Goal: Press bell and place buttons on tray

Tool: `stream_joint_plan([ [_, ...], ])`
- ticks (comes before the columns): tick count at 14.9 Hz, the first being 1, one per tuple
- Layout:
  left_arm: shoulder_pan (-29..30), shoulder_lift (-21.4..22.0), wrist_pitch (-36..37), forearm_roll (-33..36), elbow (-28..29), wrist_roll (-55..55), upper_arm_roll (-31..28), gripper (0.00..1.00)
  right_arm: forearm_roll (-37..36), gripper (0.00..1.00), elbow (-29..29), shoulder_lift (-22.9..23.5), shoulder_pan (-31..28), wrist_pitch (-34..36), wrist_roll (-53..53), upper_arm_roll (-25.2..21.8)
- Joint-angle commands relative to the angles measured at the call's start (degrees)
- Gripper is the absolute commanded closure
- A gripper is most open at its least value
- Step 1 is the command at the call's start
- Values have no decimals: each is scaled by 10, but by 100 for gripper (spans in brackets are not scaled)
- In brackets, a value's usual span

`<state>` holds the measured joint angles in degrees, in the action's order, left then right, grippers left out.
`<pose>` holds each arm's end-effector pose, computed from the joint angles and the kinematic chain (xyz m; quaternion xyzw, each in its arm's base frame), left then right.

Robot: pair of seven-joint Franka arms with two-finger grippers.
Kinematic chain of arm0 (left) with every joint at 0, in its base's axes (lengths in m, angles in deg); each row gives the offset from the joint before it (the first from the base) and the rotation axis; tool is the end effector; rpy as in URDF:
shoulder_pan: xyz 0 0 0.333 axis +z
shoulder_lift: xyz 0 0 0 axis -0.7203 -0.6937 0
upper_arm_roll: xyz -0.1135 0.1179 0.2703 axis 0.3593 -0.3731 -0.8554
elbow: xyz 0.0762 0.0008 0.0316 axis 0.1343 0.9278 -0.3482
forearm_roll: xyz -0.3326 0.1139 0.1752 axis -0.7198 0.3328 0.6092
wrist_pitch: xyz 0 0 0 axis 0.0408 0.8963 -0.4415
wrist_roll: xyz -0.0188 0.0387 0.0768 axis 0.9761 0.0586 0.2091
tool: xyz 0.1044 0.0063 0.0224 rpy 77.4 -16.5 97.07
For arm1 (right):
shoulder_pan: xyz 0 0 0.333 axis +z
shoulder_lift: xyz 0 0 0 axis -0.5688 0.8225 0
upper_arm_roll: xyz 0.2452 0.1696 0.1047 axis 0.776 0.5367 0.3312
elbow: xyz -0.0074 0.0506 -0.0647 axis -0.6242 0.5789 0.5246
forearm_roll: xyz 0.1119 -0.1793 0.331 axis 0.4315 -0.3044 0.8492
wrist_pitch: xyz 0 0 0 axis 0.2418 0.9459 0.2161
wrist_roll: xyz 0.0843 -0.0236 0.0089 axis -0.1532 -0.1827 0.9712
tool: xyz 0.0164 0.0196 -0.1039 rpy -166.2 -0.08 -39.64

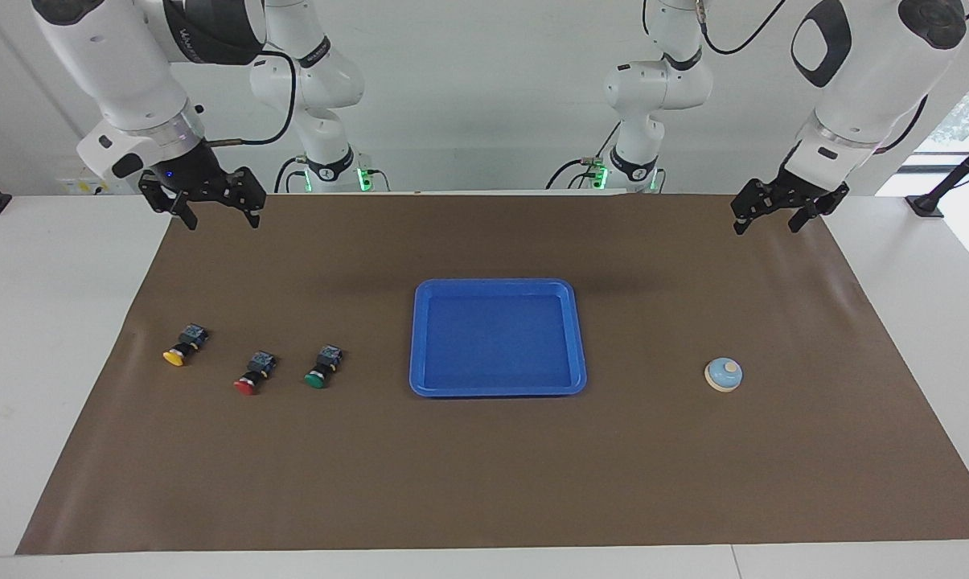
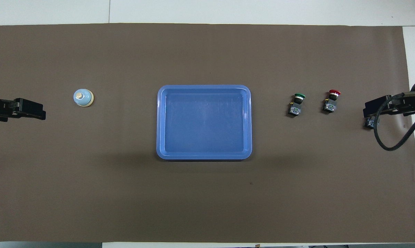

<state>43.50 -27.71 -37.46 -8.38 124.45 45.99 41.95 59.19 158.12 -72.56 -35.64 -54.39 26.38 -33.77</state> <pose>0.5374 -0.0224 0.5878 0.9997 -0.0170 -0.0170 0.0049 0.5414 -0.0094 0.6012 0.9996 0.0068 -0.0285 0.0005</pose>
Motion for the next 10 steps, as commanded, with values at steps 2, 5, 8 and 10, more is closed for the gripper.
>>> stream_joint_plan([
  [2, 0, 3, -3, 6, -5, 1, -1, 0, -2, 0, 8, -10, -3, 1, 14, 2],
  [5, -6, 3, 4, 6, -4, -5, -1, 0, -1, 0, 8, -10, -3, 1, 14, 2],
  [8, -1, 14, -30, 6, 32, -1, -1, 63, -1, 0, 8, -10, -3, 1, 14, 2],
  [10, -1, 9, -92, 6, 76, -6, -1, 100, -2, 0, 8, -10, -3, 1, 14, 2],
])
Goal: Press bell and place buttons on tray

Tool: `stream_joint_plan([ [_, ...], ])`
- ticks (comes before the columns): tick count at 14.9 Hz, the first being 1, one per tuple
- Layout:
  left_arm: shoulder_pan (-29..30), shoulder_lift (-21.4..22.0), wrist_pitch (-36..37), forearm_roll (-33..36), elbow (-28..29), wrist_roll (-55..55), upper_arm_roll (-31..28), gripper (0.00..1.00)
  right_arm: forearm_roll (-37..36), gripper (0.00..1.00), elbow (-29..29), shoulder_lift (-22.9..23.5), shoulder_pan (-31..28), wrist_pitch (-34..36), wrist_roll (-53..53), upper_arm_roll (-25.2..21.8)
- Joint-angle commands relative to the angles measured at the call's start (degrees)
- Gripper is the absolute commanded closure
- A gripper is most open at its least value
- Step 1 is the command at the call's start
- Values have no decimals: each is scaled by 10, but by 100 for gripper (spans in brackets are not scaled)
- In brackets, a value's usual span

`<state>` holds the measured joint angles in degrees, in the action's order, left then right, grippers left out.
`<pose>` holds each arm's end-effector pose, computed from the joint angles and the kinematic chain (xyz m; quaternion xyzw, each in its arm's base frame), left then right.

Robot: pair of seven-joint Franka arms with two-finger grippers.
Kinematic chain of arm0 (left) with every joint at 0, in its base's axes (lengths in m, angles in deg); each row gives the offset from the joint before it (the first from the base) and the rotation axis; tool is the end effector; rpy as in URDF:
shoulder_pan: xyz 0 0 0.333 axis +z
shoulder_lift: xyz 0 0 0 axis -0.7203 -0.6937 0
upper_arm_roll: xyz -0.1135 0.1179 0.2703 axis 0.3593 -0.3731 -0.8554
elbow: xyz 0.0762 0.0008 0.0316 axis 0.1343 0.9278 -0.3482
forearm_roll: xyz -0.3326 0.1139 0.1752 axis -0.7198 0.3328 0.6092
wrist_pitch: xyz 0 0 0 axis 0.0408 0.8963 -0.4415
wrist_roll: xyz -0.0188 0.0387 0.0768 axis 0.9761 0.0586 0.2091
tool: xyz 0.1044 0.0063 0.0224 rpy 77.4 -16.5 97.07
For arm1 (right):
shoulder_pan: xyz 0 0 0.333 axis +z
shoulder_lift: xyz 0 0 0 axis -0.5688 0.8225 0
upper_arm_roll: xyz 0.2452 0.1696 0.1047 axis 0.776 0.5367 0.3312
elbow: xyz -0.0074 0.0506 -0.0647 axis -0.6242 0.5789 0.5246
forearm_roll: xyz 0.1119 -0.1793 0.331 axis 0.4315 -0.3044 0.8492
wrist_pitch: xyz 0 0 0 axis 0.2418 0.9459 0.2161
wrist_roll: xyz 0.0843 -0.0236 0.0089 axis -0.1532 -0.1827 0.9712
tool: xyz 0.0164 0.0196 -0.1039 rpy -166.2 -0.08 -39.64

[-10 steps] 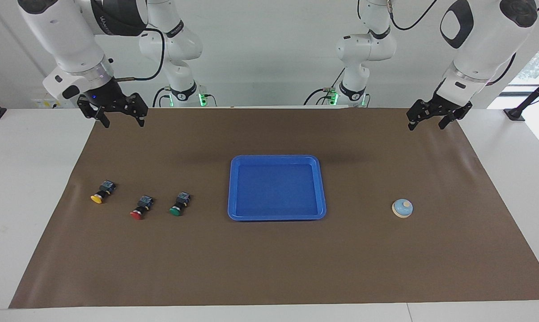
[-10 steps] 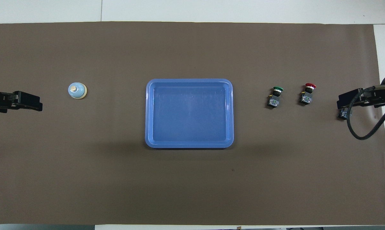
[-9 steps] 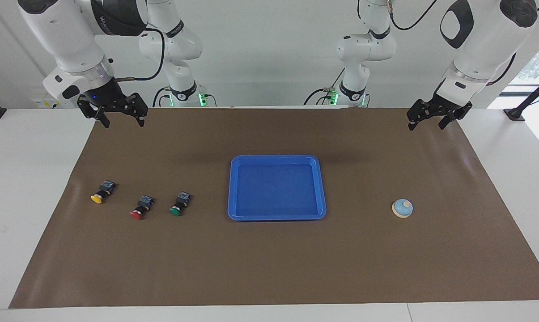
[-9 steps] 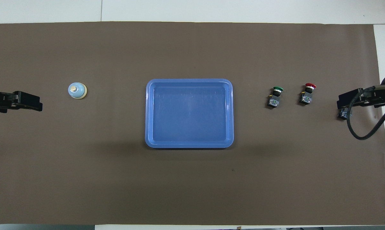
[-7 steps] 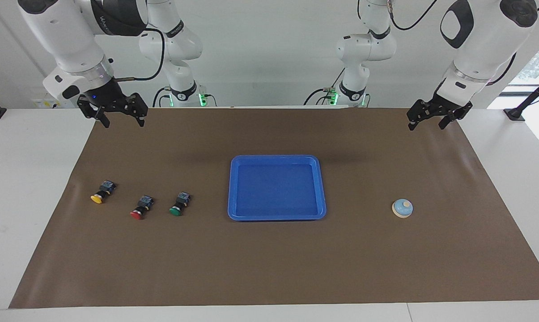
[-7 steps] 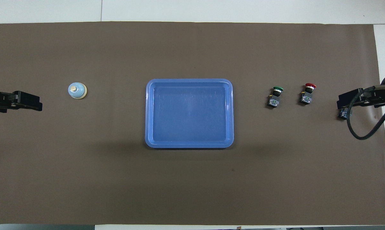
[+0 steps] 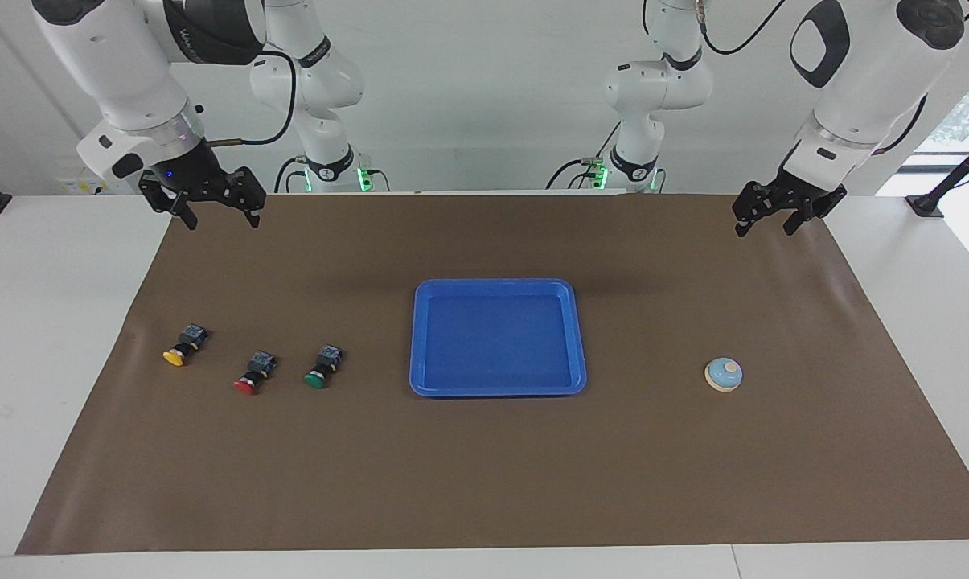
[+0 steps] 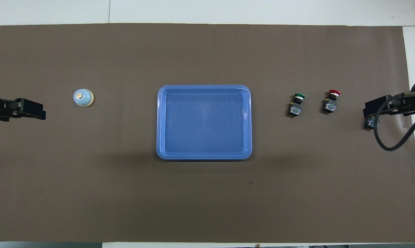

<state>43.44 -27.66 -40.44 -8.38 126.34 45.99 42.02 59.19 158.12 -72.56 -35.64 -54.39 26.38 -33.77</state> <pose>0.5404 -0.0237 0.5770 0.9998 -0.0179 -0.0071 0.0051 0.5414 -0.0094 0.6012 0.9996 0.0068 -0.0285 0.0005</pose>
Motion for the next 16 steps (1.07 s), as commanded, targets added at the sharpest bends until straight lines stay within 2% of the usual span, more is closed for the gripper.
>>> stream_joint_plan([
  [1, 1, -4, -102, 6, 67, -6, -1, 100, -1, 0, 8, -10, -3, 1, 14, 2],
  [4, -4, -101, -203, 9, 62, -6, -2, 100, -2, 0, 8, -10, -3, 1, 14, 2],
  [5, -3, -126, -242, 9, 65, -6, -2, 100, -2, 0, 8, -10, -3, 1, 14, 2],
  [7, 2, -156, -270, 9, 65, -5, -2, 100, -2, 0, 8, -10, -3, 1, 14, 2],
  [16, 9, -190, -341, 9, 82, -1, -2, 100, -2, 0, 8, -10, -3, 1, 14, 2],
])
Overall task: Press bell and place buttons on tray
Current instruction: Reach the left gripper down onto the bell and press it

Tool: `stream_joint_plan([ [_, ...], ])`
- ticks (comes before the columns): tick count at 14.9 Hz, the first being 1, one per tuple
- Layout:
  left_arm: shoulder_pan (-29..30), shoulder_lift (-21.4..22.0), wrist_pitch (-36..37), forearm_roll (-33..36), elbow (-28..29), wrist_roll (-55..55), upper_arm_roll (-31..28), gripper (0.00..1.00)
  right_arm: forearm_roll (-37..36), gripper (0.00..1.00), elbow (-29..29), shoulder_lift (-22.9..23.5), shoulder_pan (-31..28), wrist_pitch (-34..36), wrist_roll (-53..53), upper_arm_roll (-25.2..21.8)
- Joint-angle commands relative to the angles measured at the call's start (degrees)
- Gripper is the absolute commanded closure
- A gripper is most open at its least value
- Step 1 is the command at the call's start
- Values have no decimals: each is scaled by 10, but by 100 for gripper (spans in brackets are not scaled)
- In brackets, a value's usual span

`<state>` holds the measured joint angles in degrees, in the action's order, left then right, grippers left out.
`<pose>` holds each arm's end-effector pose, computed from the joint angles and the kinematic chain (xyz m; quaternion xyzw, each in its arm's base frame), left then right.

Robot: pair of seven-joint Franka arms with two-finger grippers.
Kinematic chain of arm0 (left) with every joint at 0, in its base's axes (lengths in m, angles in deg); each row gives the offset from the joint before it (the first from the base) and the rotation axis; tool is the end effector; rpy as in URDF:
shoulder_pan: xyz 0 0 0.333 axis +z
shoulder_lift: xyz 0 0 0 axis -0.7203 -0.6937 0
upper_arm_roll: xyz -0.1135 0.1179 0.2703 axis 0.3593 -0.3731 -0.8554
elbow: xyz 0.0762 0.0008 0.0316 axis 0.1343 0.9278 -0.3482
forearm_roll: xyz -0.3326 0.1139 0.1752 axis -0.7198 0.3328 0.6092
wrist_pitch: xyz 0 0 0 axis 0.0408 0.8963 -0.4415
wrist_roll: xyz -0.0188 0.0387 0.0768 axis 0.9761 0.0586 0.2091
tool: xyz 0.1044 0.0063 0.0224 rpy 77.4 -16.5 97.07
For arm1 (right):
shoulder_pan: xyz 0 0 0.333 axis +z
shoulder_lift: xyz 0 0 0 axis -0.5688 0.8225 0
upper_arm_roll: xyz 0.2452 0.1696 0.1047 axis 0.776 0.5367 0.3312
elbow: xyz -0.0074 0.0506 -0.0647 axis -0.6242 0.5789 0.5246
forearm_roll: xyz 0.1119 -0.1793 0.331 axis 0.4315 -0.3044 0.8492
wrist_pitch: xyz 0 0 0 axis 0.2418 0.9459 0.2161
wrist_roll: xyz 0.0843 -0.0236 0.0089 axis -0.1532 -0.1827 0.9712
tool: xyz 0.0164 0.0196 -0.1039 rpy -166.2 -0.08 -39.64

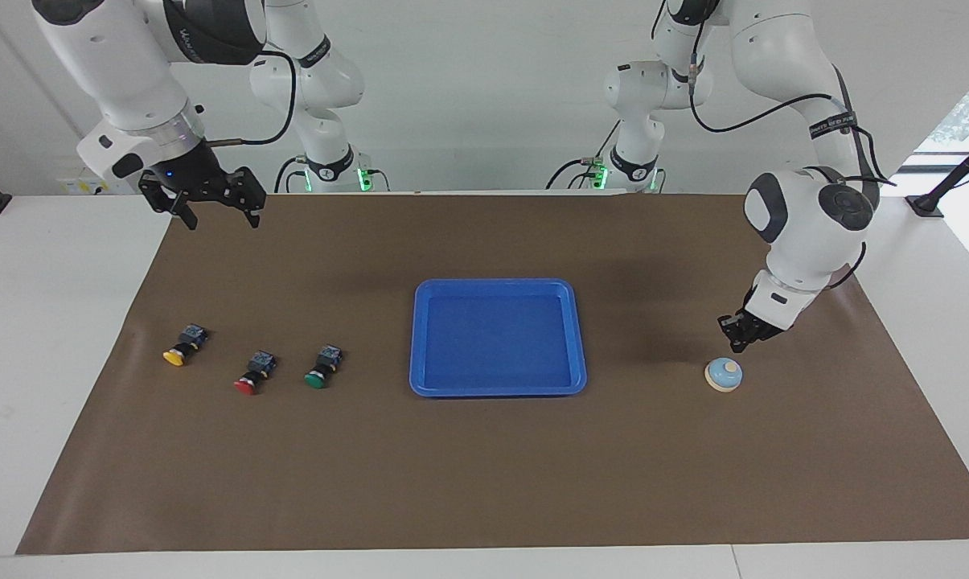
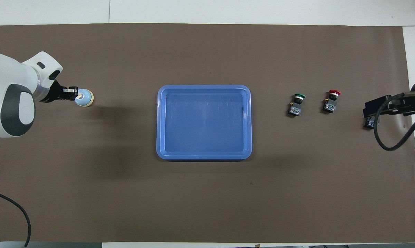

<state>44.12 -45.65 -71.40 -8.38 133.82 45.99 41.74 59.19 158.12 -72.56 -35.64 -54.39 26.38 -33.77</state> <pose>0.6222 -0.0164 0.3793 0.9991 -0.0074 0.0409 0.0037 0.5414 -0.0094 0.6012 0.9996 0.0068 -0.0285 0.0005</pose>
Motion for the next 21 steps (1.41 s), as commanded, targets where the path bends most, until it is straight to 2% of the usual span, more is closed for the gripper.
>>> stream_joint_plan([
  [1, 2, -13, -34, 9, 8, -2, 0, 100, -1, 0, 8, -10, -3, 1, 14, 2],
  [5, 3, -24, -53, 9, 8, -2, 0, 100, -2, 0, 8, -10, -3, 1, 14, 2],
  [8, 3, -50, -77, 9, 12, -3, -1, 100, -2, 0, 8, -10, -3, 1, 14, 2],
  [11, 2, -52, -140, 9, 49, -5, -1, 100, -1, 0, 8, -10, -3, 1, 14, 2],
  [12, 2, -52, -137, 9, 45, -5, -1, 100, -1, 0, 8, -10, -3, 1, 14, 2],
  [14, 1, -35, -71, 9, 22, -2, -3, 100, -1, 0, 8, -10, -3, 1, 14, 2],
  [16, 2, -16, 59, 9, -46, 0, -4, 100, -1, 0, 8, -10, -3, 1, 14, 2],
  [18, 1, 1, 153, 9, -103, -1, -4, 100, -1, 0, 8, -10, -3, 1, 14, 2],
  [19, 0, 15, 180, 9, -112, -1, -4, 91, -1, 0, 8, -10, -3, 1, 14, 2],
  [21, -1, 49, 209, 9, -111, -1, -4, 29, -1, 0, 8, -10, -3, 2, 14, 2],
])
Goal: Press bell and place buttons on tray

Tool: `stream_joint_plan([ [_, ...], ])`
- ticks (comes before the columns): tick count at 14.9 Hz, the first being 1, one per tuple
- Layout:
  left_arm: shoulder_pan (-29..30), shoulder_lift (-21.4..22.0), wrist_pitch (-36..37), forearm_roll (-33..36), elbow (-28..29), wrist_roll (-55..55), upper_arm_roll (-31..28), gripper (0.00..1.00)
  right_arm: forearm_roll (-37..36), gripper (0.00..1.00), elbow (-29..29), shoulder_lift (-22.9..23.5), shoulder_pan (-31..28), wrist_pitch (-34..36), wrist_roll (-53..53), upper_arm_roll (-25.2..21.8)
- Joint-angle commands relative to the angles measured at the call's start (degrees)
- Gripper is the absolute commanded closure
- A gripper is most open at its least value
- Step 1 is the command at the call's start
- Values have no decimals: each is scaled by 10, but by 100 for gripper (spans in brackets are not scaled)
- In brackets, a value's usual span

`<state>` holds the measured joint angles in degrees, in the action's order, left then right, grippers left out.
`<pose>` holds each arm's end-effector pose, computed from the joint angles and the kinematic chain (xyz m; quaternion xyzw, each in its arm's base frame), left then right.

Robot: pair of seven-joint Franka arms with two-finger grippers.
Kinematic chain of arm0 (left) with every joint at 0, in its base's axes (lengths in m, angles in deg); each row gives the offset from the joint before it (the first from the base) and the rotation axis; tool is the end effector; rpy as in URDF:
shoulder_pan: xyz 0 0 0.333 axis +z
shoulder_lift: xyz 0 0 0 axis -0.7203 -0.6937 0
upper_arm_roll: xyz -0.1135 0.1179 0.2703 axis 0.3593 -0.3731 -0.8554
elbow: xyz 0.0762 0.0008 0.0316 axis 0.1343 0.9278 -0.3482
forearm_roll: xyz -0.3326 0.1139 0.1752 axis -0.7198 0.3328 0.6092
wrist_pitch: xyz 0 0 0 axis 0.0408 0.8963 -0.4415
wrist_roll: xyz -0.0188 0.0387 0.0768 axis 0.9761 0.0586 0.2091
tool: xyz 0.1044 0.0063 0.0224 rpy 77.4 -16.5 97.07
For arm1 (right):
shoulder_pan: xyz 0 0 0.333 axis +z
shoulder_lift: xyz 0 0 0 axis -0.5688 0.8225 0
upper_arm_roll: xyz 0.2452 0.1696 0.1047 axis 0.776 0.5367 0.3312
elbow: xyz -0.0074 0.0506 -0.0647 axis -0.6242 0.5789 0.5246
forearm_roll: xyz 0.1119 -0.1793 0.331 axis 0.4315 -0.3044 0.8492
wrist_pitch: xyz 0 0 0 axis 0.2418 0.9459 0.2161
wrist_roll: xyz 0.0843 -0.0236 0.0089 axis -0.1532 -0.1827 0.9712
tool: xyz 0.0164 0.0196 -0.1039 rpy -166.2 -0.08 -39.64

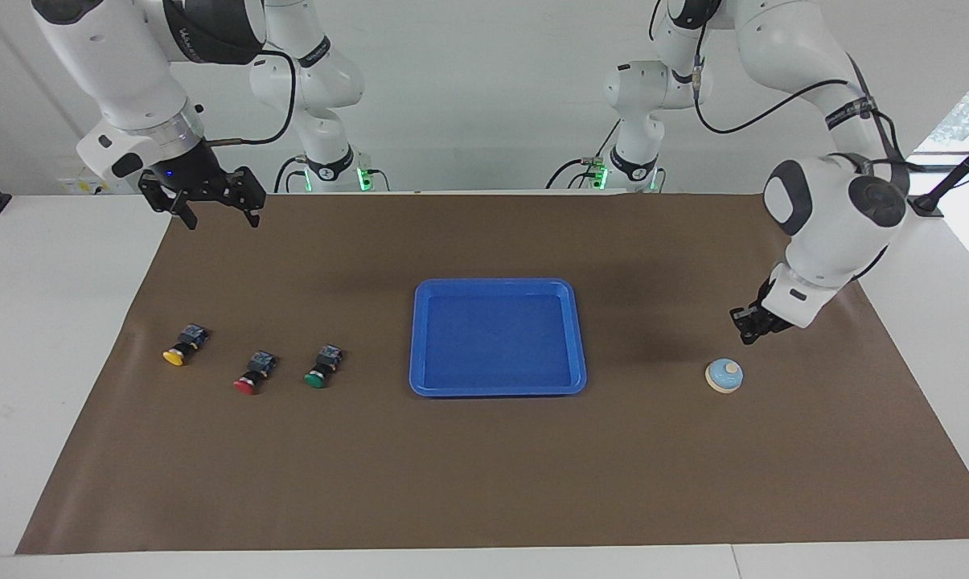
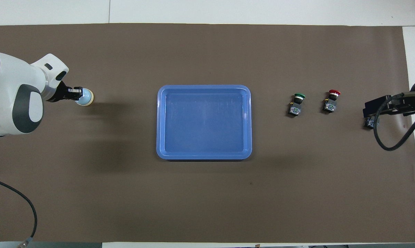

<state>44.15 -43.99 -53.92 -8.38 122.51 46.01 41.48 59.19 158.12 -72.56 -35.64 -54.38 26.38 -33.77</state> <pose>0.6278 -0.0141 0.4625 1.0000 -0.0062 0.0016 0.0034 0.5414 -0.0094 0.6011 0.9996 0.0068 -0.0286 0.0005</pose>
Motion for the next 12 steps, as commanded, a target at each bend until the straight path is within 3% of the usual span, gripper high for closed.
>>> stream_joint_plan([
  [1, -1, 56, 53, 9, 3, -1, -1, 0, -2, 0, 8, -10, -3, 1, 14, 2],
  [6, -3, 149, 138, 9, 5, -1, 0, 0, -2, 0, 8, -10, -3, 1, 14, 2],
  [12, -10, 150, 159, 10, 12, 0, 1, 0, -2, 0, 8, -10, -3, 1, 14, 2],
])
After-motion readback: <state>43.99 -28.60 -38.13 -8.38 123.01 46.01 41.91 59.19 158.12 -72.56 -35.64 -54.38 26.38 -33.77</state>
